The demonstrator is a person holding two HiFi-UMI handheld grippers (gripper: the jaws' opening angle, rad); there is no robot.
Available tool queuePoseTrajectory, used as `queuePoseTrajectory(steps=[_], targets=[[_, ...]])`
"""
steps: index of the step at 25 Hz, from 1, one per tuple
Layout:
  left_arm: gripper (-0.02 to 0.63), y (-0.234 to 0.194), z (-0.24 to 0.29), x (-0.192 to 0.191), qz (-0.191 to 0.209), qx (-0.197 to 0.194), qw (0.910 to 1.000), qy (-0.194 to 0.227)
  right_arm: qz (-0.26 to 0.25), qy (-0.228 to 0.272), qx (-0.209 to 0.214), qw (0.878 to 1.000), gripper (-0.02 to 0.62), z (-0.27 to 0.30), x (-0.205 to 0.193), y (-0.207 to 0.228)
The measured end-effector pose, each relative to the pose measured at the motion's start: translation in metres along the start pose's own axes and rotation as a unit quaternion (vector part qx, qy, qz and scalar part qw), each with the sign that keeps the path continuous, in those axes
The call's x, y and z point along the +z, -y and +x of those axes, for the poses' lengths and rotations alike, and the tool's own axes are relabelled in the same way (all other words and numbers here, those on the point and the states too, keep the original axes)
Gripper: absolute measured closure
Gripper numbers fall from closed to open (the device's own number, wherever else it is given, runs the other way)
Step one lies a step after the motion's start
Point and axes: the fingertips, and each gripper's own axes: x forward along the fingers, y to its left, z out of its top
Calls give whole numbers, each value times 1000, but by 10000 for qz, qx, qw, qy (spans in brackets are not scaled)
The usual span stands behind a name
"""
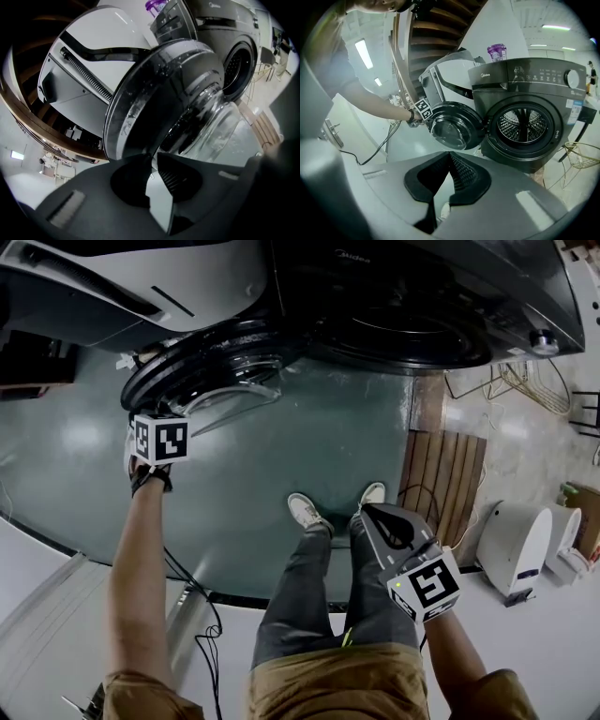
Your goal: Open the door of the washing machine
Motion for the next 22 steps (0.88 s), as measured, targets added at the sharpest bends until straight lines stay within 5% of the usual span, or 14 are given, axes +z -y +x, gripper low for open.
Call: queuePoseTrajectory(steps=[10, 22], targets=[[545, 41, -69, -5, 140, -82, 9995, 255, -137, 353, -244, 9990, 591, -58, 25, 20], [545, 86, -182, 13, -753, -356, 9949, 564, -254, 770, -486, 9955, 591, -159, 46, 54]])
